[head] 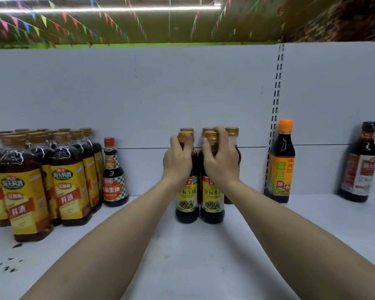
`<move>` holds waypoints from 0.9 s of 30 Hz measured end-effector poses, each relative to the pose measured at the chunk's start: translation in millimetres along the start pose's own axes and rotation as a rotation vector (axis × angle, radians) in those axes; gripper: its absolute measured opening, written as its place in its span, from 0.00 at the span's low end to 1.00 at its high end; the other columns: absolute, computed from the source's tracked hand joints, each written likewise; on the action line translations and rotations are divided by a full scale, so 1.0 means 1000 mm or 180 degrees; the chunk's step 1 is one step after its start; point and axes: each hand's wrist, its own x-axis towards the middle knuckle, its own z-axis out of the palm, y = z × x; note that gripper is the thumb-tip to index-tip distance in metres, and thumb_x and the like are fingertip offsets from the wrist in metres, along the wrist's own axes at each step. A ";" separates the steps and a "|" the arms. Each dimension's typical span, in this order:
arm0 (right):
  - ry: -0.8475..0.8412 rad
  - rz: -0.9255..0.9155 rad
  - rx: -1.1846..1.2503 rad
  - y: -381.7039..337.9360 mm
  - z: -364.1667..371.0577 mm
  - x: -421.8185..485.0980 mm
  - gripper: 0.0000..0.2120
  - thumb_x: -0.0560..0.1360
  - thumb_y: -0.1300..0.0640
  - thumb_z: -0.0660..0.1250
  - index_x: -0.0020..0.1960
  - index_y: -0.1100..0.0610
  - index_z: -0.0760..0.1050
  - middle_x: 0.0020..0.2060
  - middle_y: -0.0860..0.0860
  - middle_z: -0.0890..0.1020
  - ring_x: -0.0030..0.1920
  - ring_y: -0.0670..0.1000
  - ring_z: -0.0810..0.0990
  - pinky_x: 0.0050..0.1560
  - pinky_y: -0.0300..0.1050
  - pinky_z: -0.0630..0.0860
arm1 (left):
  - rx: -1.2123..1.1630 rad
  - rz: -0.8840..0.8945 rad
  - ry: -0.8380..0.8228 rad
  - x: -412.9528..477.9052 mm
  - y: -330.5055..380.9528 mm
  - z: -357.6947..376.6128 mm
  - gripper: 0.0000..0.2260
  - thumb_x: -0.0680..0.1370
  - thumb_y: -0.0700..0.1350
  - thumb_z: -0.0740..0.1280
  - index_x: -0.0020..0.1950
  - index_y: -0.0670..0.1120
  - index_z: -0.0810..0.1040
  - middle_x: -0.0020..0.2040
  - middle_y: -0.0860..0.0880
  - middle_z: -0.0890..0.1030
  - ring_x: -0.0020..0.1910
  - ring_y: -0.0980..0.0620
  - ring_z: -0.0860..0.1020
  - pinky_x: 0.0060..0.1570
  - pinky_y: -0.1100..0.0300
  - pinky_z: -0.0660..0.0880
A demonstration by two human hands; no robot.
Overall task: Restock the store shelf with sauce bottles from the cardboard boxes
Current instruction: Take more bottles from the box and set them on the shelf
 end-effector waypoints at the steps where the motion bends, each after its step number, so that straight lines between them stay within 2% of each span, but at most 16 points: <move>1: 0.0018 -0.0014 0.0026 0.002 0.001 0.001 0.16 0.83 0.52 0.64 0.68 0.56 0.72 0.52 0.50 0.78 0.48 0.47 0.74 0.46 0.37 0.65 | -0.0024 0.0059 0.0017 -0.001 -0.003 0.000 0.24 0.84 0.65 0.54 0.58 0.45 0.72 0.45 0.49 0.82 0.46 0.48 0.81 0.52 0.44 0.78; 5: 0.0092 -0.0050 0.0152 0.012 0.006 0.004 0.15 0.85 0.53 0.58 0.68 0.57 0.72 0.51 0.49 0.78 0.47 0.42 0.71 0.44 0.32 0.64 | -0.0079 0.0237 0.0127 0.003 -0.010 0.002 0.26 0.81 0.68 0.53 0.55 0.45 0.73 0.46 0.48 0.83 0.47 0.47 0.81 0.52 0.43 0.77; 7: 0.0132 -0.0056 0.0187 0.016 0.010 0.005 0.15 0.85 0.53 0.57 0.68 0.57 0.72 0.50 0.49 0.78 0.46 0.42 0.71 0.45 0.28 0.66 | 0.0017 0.0332 0.0150 0.005 -0.012 0.005 0.23 0.82 0.66 0.53 0.54 0.47 0.72 0.46 0.47 0.82 0.47 0.46 0.81 0.52 0.41 0.77; 11: 0.0140 -0.0046 0.0191 0.023 0.016 0.008 0.17 0.84 0.50 0.56 0.69 0.56 0.72 0.52 0.51 0.80 0.47 0.48 0.76 0.46 0.38 0.66 | 0.0117 0.0414 0.0213 0.009 -0.017 0.008 0.23 0.81 0.67 0.52 0.56 0.49 0.72 0.48 0.46 0.81 0.49 0.45 0.80 0.52 0.41 0.77; 18: 0.0270 -0.0192 0.0088 0.026 0.019 0.008 0.17 0.84 0.52 0.57 0.68 0.57 0.73 0.51 0.51 0.82 0.47 0.47 0.76 0.46 0.41 0.68 | 0.0233 0.0456 0.0251 0.016 -0.024 0.014 0.22 0.82 0.64 0.52 0.57 0.47 0.73 0.50 0.46 0.80 0.51 0.44 0.78 0.55 0.43 0.76; 23: 0.0313 -0.0248 0.0146 0.026 0.020 0.008 0.17 0.84 0.53 0.55 0.67 0.58 0.73 0.50 0.44 0.77 0.47 0.46 0.74 0.45 0.41 0.68 | 0.0277 0.0449 0.0272 0.017 -0.024 0.016 0.21 0.82 0.64 0.50 0.54 0.49 0.71 0.49 0.48 0.78 0.52 0.44 0.76 0.54 0.46 0.74; 27: 0.0333 -0.0244 0.0076 0.025 0.021 0.007 0.16 0.84 0.54 0.56 0.67 0.58 0.73 0.48 0.45 0.77 0.45 0.47 0.74 0.44 0.42 0.67 | 0.0454 0.0451 0.0201 0.016 -0.024 0.013 0.25 0.81 0.64 0.48 0.58 0.46 0.71 0.50 0.47 0.77 0.53 0.43 0.74 0.55 0.45 0.73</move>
